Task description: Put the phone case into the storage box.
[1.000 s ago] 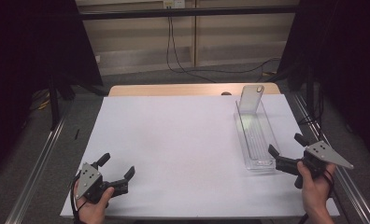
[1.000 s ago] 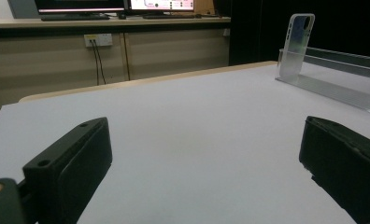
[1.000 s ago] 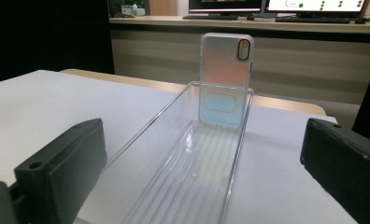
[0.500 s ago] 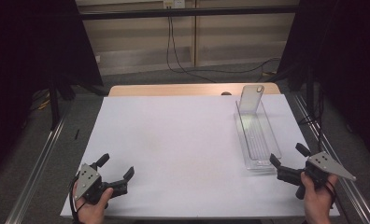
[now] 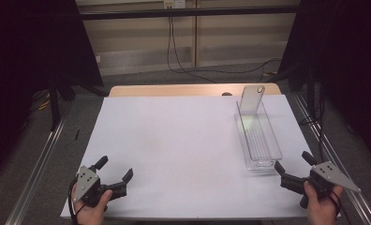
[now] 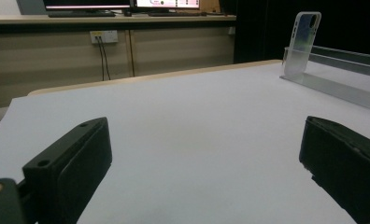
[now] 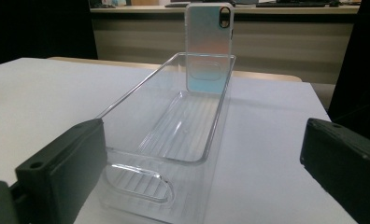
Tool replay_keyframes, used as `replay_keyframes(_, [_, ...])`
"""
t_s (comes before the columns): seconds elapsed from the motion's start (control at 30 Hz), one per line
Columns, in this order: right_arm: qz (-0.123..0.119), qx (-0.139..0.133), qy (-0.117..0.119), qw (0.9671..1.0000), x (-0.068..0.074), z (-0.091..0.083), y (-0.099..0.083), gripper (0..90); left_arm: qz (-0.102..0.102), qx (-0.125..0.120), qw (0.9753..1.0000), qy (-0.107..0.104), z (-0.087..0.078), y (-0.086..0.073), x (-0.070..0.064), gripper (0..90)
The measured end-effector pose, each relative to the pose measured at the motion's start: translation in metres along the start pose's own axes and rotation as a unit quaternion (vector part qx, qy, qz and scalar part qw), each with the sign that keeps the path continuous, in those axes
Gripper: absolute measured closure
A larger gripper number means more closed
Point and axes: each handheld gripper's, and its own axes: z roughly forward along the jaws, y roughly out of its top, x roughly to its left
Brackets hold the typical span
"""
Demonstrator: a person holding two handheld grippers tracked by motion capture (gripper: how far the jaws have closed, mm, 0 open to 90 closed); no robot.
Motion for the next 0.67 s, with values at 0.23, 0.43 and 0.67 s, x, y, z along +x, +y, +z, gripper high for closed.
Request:
replay_keyframes(0.23, [0.001, 0.001, -0.01, 0.9999, 0.0013, -0.0051, -0.0043, 0.0, -0.003, 0.004, 1.0, 0.007, -0.0052, -0.0014, 0.0, 2.5])
replay_keyframes(0.43, [0.002, 0.0, -0.018, 0.9998, -0.0006, -0.0046, -0.0054, 0.0, -0.006, 0.003, 0.9999, 0.008, -0.0014, -0.0013, 0.0002, 2.3])
replay_keyframes(0.67, [0.003, 0.006, -0.005, 1.0, 0.0001, -0.0023, -0.0067, 0.0, -0.008, 0.007, 0.9999, 0.006, 0.0006, -0.0011, 0.0018, 2.2])
